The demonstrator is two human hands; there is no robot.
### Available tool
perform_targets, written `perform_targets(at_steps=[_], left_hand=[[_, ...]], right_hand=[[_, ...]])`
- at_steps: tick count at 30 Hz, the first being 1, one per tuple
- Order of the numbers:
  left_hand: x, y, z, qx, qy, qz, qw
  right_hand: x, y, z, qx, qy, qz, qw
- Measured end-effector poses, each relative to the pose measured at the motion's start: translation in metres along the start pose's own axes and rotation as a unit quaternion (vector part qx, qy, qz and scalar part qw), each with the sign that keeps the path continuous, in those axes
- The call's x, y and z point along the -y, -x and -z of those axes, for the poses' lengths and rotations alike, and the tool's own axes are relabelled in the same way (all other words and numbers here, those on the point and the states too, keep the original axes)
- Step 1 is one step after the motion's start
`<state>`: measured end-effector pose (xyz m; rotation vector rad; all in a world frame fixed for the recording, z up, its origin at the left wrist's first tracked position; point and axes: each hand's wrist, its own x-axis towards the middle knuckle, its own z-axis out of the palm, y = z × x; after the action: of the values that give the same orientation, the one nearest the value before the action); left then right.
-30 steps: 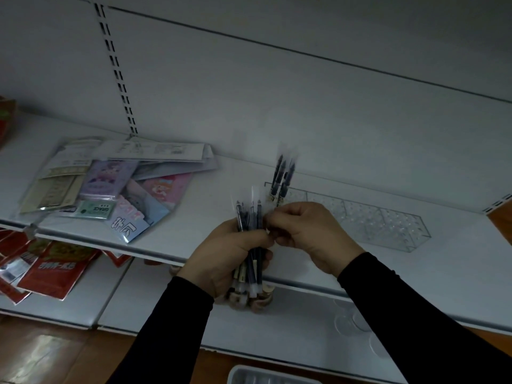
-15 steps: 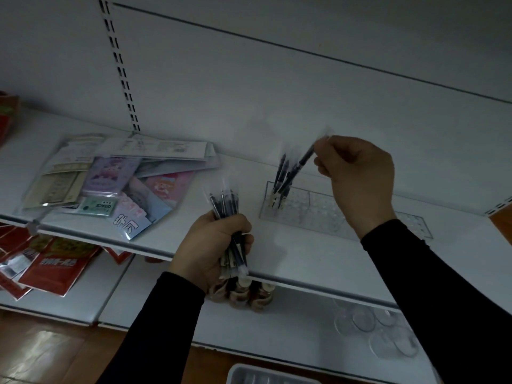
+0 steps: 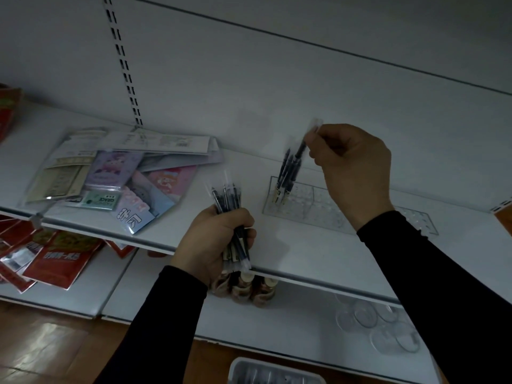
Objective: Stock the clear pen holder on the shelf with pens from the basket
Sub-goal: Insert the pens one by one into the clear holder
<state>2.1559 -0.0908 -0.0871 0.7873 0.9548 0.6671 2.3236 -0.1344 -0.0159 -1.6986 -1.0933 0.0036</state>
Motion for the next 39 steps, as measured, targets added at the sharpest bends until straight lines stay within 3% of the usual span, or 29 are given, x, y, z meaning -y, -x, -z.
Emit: perform_targets(at_steps=[28,39], left_hand=[[-0.001,0.0,-0.002,-0.001,0.007,0.0,1.0],[0.002,-0.002,-0.001,-0.003,0.002,0.004,1.0]], right_hand=[[-0.007,0.001,0.002,-0.007,-0.005,-0.016,1.0],[-0.015,0.011,-0.01,0.032,0.006,-0.035,0.999]])
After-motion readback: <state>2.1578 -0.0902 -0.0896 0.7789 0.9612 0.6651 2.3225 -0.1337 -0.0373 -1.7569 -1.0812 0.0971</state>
